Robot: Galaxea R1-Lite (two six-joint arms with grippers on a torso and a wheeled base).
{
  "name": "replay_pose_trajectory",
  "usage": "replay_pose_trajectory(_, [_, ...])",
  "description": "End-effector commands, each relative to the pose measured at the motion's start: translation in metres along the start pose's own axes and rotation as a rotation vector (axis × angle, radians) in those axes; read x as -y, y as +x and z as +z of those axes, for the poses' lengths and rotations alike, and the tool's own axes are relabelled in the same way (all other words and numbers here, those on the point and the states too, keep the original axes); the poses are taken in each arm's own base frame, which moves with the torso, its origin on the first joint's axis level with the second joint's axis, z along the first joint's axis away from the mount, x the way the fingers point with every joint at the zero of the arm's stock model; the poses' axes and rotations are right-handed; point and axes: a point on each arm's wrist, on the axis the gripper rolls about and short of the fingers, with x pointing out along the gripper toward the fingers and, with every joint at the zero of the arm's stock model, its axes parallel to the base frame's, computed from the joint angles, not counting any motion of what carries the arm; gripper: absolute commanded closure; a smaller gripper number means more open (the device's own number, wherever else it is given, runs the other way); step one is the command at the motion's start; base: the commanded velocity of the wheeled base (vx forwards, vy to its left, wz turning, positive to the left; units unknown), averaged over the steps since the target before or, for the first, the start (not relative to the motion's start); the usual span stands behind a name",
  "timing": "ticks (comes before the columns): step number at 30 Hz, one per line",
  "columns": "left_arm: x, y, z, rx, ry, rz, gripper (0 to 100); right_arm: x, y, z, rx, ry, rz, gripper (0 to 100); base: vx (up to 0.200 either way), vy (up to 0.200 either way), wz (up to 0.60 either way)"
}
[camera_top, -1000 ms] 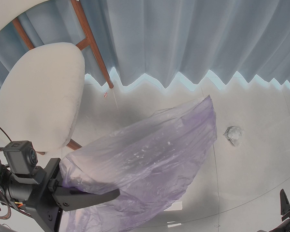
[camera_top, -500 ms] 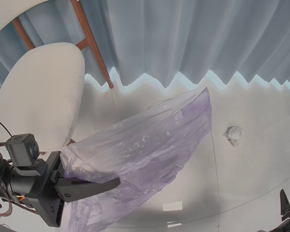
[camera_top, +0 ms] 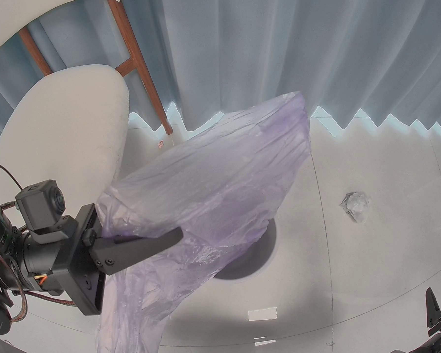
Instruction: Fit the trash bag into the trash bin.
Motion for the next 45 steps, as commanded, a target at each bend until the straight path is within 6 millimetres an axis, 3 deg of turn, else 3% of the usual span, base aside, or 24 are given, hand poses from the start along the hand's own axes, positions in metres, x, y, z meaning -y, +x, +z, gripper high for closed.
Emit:
replay_pose_trajectory(1, [-0.006, 0.002, 0.001, 0.001, -0.001, 0.019, 100, 0.0, 0.0, -0.005, 0.0, 0.0, -0.001, 0, 0.0, 0.0, 0.0])
replay_pose_trajectory(11, [-0.01, -0.001, 0.006, 0.027, 0.012, 0.055, 100, 0.0, 0.0, -0.005, 0.0, 0.0, -0.001, 0, 0.0, 0.0, 0.0])
replay_pose_trajectory(21, [-0.033, 0.016, -0.026, -0.091, -0.021, 0.08, 100, 0.0, 0.0, -0.005, 0.0, 0.0, -0.001, 0, 0.0, 0.0, 0.0])
replay_pose_trajectory(31, [-0.044, 0.031, -0.049, -0.072, 0.008, 0.045, 100, 0.0, 0.0, -0.005, 0.0, 0.0, 0.001, 0, 0.0, 0.0, 0.0])
replay_pose_trajectory(45, [-0.061, 0.046, -0.057, -0.004, 0.024, 0.112, 100, 0.0, 0.0, -0.005, 0.0, 0.0, -0.001, 0, 0.0, 0.0, 0.0])
